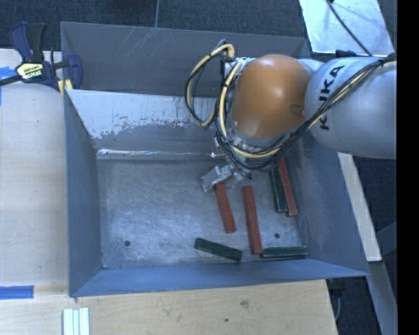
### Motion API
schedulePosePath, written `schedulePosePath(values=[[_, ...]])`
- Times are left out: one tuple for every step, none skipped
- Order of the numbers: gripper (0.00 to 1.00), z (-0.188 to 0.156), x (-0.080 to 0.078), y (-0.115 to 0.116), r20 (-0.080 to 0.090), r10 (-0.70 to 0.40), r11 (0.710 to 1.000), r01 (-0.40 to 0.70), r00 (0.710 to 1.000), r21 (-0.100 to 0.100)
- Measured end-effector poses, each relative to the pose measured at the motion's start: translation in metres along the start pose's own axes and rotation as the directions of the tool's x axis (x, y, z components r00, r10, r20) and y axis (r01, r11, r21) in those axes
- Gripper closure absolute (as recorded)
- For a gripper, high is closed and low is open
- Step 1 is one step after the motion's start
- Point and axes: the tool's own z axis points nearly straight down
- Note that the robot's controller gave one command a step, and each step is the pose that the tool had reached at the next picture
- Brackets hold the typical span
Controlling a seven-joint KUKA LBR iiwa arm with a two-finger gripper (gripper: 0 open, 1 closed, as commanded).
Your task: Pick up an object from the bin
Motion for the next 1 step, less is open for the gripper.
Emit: schedulePosePath(values=[[1.0,-0.1647,0.0319,0.0174,-0.004,0.005,1.0,-0.005,1.0,0.009]])
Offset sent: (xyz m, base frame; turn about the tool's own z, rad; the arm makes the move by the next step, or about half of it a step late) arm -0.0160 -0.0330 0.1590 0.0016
